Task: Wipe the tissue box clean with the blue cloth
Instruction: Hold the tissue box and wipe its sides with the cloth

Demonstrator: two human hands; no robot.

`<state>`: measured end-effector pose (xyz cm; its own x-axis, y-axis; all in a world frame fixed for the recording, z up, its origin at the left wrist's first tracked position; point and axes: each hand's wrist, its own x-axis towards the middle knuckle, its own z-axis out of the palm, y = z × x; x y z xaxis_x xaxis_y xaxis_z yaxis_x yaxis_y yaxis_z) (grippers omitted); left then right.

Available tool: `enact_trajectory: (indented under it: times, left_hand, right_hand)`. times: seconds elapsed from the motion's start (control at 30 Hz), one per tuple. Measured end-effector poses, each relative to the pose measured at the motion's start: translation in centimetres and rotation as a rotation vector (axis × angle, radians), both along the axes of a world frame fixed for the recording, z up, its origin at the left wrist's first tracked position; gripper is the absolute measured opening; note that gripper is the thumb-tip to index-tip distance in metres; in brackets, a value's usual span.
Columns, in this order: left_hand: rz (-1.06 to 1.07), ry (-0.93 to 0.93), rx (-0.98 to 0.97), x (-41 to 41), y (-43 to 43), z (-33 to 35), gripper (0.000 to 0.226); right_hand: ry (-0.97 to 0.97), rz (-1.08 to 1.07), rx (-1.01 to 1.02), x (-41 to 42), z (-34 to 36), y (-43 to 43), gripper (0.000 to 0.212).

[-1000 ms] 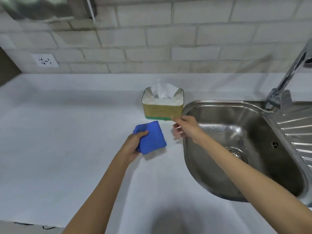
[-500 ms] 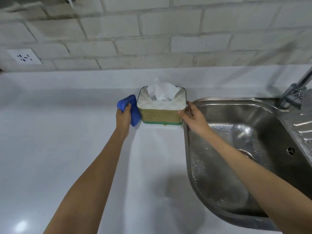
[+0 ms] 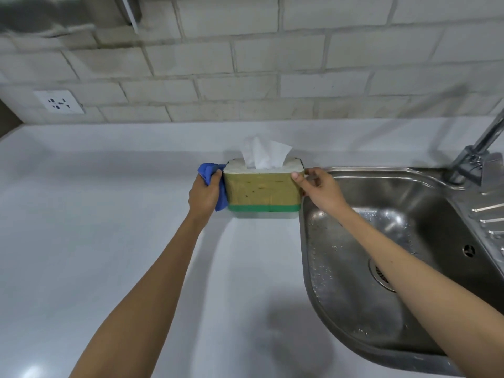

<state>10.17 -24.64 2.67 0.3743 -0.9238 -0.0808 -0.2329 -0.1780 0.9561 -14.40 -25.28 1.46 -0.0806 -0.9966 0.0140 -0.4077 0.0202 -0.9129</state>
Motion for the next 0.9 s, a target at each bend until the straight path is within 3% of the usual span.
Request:
enact_trajectory:
  times: [0.2,0.5,0.63,0.77,0.9]
  left_hand:
    - [-0.040,-0.083,0.021,0.5,0.1,1.5,0.028]
    - [-0.017,-0.007,0.042,0.1,-0.7,1.8,0.032]
    - [-0.021,0.044,0.026,-0.1,-0.5,1.1,0.035]
    - [-0.037,0.099,0.018,-0.3,-0.2,0.6,0.037]
    - [-0.054,0.134,-0.026,-0.4,0.6,0.6,0.037]
  right_hand:
    - [-0.029,0.006,0.076,-0.4,1.4,0.2,0.069]
    - [-0.157,0.088,0.194,-0.7,1.2,-1.8,0.066]
    - [-0.273,0.165,0.285,-1.0,0.9,-3.3,0.083]
    - [-0.463,0.219,0.351,-0.7,0.3,-4.4,0.085]
    - [-0.526,0.220,0.318,-0.6,0.2,-4.4,0.107]
